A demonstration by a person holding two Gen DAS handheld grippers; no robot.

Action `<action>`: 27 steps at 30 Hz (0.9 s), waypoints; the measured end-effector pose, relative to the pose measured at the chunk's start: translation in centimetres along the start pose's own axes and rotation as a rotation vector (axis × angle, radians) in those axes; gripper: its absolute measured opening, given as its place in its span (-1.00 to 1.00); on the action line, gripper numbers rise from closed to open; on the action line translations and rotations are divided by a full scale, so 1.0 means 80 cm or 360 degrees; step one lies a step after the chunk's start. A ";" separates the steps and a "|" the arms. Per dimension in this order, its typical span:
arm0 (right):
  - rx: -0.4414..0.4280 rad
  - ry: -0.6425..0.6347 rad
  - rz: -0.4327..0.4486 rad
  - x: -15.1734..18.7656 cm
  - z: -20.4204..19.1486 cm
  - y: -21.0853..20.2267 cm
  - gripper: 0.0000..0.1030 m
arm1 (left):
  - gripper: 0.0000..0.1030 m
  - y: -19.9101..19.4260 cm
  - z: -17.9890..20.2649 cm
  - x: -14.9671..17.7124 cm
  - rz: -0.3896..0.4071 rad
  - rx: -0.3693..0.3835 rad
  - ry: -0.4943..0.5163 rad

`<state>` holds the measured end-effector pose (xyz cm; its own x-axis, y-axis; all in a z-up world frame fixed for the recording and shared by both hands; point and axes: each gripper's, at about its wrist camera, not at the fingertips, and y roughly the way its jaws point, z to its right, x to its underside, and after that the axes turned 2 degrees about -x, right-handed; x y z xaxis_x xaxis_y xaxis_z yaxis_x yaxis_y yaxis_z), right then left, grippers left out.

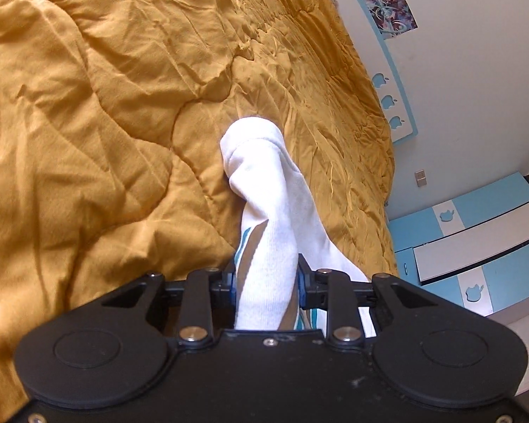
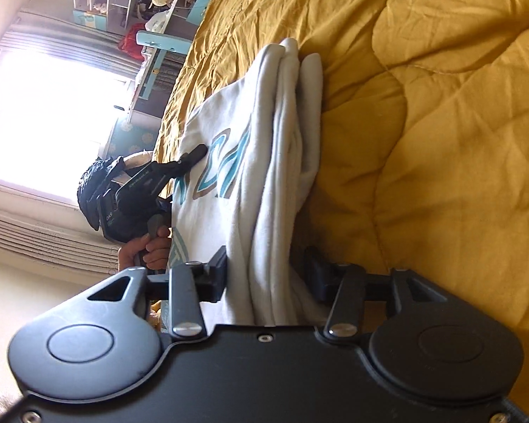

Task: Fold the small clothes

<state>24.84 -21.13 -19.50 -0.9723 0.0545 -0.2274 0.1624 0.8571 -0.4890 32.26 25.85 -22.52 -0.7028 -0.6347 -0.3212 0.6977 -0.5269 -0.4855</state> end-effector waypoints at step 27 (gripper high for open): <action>0.0035 -0.0132 0.0372 -0.131 -0.001 0.057 -0.31 | -0.84 0.027 0.015 -0.045 0.0259 -0.0072 0.0327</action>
<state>35.73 -17.75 -19.30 -0.8908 0.2072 -0.4044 0.3860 0.8147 -0.4327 36.44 26.34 -21.41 -0.5986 -0.5785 -0.5541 0.8001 -0.3987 -0.4482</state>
